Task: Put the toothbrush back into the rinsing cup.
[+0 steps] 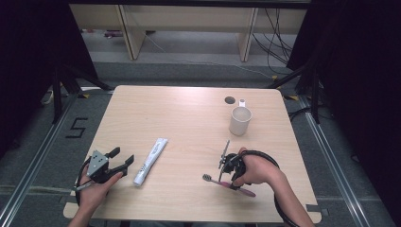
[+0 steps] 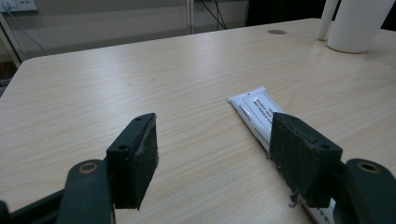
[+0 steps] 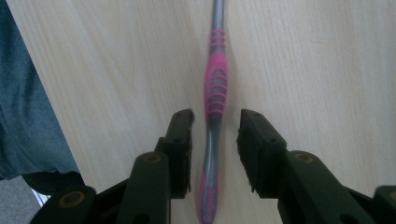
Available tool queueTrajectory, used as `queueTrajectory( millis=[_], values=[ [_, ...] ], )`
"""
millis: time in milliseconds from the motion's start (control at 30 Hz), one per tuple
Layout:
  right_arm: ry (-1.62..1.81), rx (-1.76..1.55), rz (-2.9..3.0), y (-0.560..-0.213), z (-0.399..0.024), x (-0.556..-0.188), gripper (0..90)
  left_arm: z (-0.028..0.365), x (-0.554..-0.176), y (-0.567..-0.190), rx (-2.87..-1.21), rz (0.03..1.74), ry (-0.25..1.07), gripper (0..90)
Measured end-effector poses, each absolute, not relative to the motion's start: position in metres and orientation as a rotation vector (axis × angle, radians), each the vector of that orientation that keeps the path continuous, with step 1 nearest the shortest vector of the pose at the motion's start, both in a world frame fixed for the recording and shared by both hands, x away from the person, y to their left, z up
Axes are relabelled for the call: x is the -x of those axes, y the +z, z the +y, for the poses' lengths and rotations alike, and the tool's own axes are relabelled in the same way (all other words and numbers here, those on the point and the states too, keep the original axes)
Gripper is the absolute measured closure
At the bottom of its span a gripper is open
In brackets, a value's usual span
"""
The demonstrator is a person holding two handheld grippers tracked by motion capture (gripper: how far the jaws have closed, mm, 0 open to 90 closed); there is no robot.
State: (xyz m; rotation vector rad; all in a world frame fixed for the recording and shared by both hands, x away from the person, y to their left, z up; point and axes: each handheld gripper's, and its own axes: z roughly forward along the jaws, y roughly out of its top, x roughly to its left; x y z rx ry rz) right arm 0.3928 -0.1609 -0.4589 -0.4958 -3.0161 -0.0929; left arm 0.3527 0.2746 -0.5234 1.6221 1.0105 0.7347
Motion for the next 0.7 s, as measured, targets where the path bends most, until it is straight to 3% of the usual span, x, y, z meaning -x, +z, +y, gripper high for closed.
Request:
queueTrajectory(
  millis=[700],
  values=[
    [-0.063,0.539,-2.955,-0.47,-0.147,-0.402,69.3,0.274,-0.353,-0.524,-1.623,1.002,0.738,32.1]
  ],
)
